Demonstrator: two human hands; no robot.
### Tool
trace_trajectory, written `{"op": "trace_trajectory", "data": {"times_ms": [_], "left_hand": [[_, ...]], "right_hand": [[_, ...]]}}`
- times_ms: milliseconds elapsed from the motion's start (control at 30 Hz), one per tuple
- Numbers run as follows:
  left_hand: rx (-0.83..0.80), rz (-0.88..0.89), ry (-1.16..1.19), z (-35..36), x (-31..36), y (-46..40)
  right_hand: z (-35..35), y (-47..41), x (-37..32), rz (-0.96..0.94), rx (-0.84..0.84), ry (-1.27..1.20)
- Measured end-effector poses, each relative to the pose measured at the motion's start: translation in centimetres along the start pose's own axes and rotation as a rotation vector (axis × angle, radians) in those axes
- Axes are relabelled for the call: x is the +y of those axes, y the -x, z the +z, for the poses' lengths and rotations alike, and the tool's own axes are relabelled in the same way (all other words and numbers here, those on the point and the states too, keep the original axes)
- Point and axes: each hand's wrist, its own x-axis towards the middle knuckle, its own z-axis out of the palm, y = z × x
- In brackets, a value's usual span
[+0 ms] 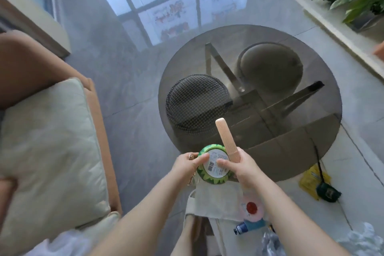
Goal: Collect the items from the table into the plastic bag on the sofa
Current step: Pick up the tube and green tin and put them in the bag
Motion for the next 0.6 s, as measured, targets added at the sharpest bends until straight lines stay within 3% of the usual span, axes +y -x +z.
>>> {"op": "trace_trajectory", "data": {"times_ms": [167,333,600], "left_hand": [[0.112,-0.073,0.125,-7.2,-6.1,5.7],[0.281,-0.118,0.369,-14.3,-13.6,11.3],[0.517,-0.21,0.8,-21.9,-27.5,20.9]], "right_hand": [[8.4,1.9,-0.6,0.025,-0.178,0.205],[17.7,3.2,0.0,0.066,-0.293,0.345],[33.6,8.0,2.3,0.045,-0.617,0.627]]}}
